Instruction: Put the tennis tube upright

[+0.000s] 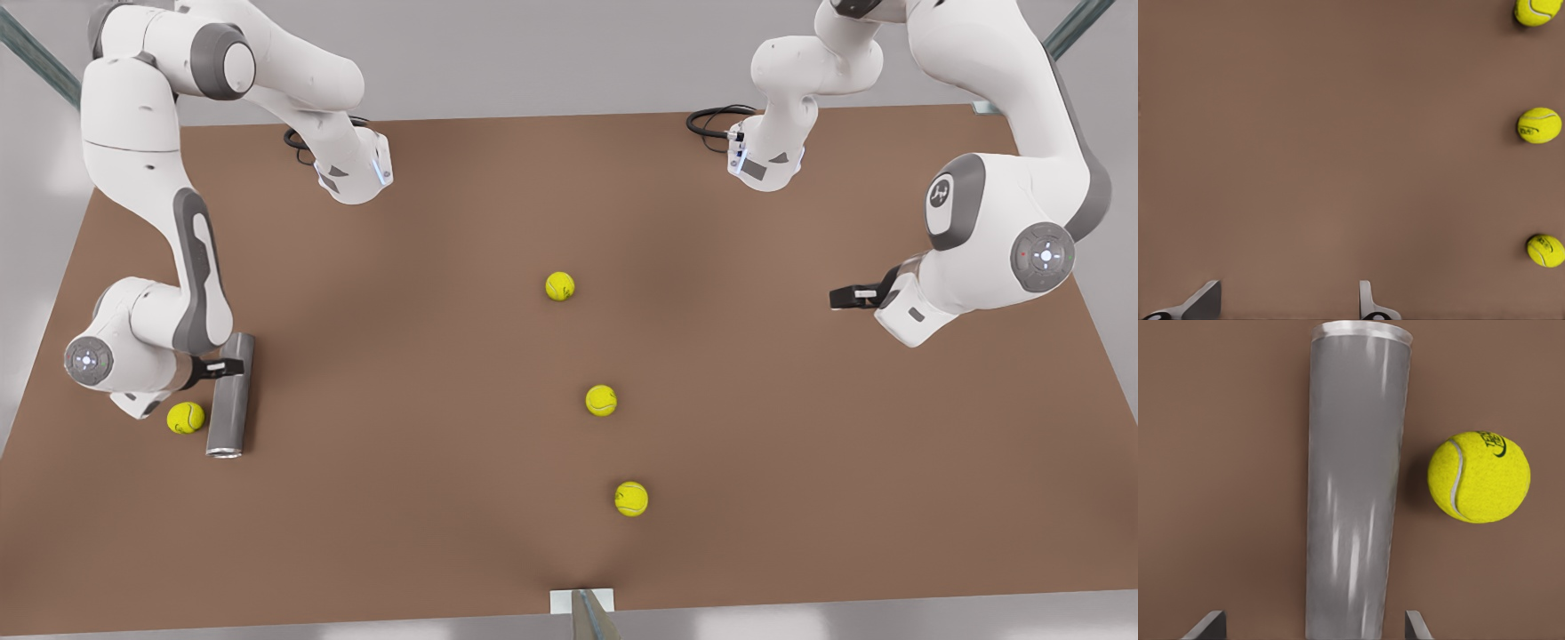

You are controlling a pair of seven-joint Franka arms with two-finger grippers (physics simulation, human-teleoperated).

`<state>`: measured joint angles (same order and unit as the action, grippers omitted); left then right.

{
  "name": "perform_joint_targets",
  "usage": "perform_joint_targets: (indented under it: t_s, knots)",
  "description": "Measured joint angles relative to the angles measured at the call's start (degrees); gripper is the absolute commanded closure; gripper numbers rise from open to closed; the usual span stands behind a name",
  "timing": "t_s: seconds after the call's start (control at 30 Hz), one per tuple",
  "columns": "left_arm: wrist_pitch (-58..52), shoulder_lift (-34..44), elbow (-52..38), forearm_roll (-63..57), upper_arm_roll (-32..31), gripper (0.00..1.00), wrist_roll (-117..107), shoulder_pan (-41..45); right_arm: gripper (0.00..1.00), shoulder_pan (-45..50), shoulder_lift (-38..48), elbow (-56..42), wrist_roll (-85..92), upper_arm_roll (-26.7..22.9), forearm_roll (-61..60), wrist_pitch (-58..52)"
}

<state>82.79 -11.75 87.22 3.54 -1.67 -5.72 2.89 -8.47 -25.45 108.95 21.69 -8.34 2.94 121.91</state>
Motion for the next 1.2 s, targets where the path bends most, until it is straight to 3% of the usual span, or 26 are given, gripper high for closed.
perform_joint_targets:
  t_s: [0.7,0.73,0.8,0.9,1.2]
  knots:
    - [-1.0,-0.1,0.1,-0.2,-1.0,0.0,-0.2,0.5,0.0,-1.5,-9.8,-0.5,2.1,-0.1,-1.2,10.7]
    - [-1.0,-0.1,0.1,-0.2,-1.0,0.0,-0.3,0.5,0.01,-1.5,-9.9,-0.5,2.1,-0.1,-1.3,10.9]
    - [-1.0,-0.1,0.1,-0.2,-1.0,0.0,-0.3,0.4,0.19,-1.5,-10.0,-0.5,2.2,-0.1,-1.3,11.0]
    - [-1.1,-0.2,0.1,-0.2,-1.0,0.0,-0.3,0.4,0.27,-1.5,-9.9,-0.6,2.3,-0.1,-1.3,11.2]
    - [-1.1,-0.2,0.1,-0.4,-1.0,0.0,-0.4,0.3,0.27,3.0,-5.4,-2.3,3.0,0.7,-1.3,7.1]
